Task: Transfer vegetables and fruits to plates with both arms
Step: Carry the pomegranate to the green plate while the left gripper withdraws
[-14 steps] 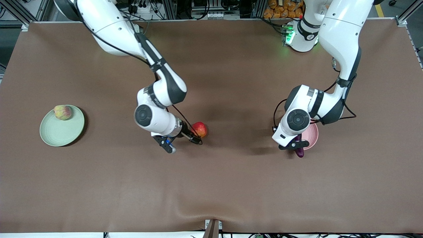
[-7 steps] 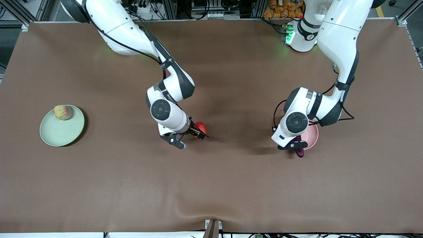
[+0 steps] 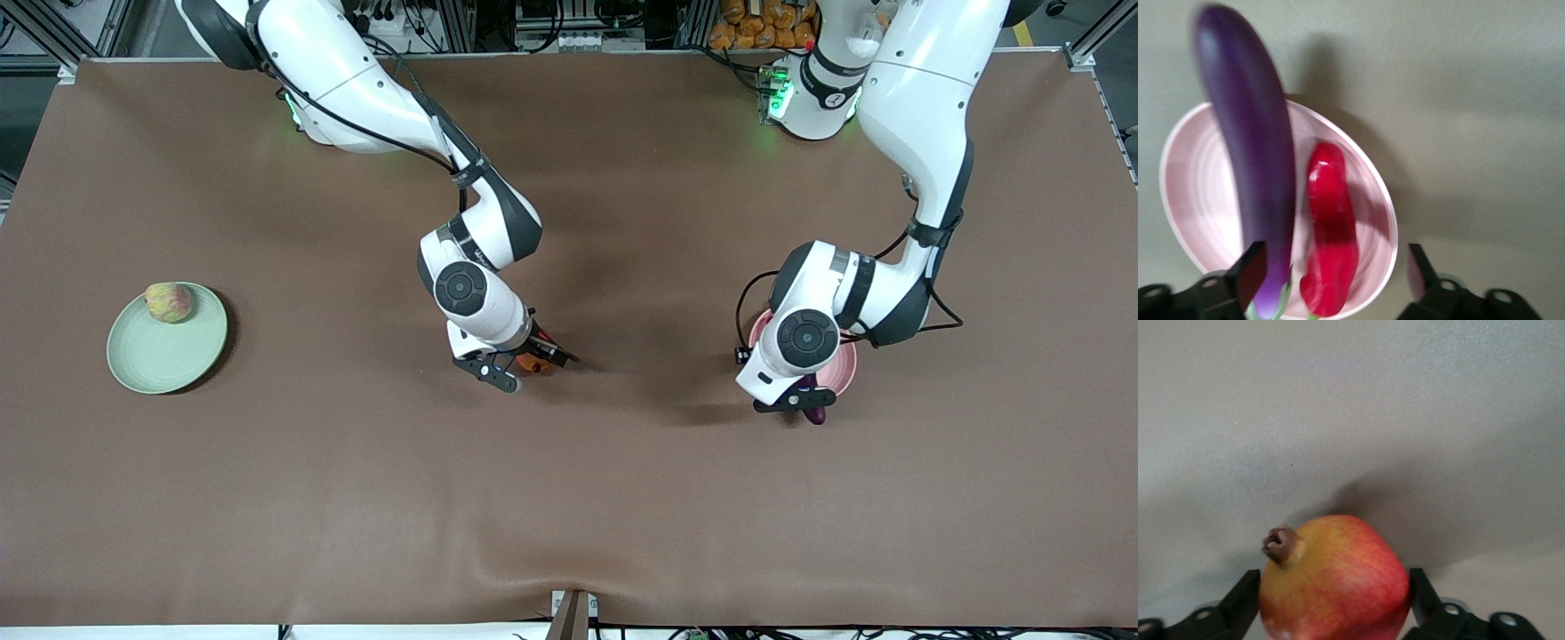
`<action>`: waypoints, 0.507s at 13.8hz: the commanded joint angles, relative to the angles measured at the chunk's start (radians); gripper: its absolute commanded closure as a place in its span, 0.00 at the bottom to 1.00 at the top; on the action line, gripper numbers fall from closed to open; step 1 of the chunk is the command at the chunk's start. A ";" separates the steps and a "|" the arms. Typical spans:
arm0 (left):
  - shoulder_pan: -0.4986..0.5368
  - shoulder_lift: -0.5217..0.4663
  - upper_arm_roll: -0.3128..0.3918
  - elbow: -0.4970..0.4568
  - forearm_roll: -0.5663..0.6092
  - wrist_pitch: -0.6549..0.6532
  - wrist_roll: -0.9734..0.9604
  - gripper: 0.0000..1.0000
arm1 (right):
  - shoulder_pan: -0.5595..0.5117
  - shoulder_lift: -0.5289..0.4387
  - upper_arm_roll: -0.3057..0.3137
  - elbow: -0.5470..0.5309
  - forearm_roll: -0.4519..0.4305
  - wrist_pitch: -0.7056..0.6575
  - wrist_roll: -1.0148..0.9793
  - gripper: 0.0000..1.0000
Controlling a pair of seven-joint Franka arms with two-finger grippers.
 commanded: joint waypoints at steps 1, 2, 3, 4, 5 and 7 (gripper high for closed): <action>-0.001 -0.031 -0.006 0.116 -0.013 -0.148 0.024 0.00 | -0.030 -0.009 -0.005 0.014 -0.022 -0.050 0.006 1.00; -0.002 -0.052 -0.011 0.129 -0.011 -0.165 0.027 0.00 | -0.053 -0.021 -0.003 0.031 -0.017 -0.121 0.006 1.00; 0.002 -0.082 -0.032 0.130 -0.010 -0.165 0.028 0.00 | -0.074 -0.035 -0.003 0.040 -0.016 -0.185 0.004 1.00; 0.012 -0.109 -0.049 0.130 -0.010 -0.165 0.030 0.00 | -0.097 -0.050 -0.003 0.042 -0.016 -0.242 -0.014 1.00; 0.016 -0.146 -0.052 0.129 -0.011 -0.168 0.035 0.00 | -0.128 -0.083 -0.005 0.039 -0.016 -0.321 -0.061 1.00; 0.029 -0.216 -0.052 0.129 -0.043 -0.182 0.083 0.00 | -0.208 -0.140 -0.008 0.030 -0.016 -0.501 -0.176 1.00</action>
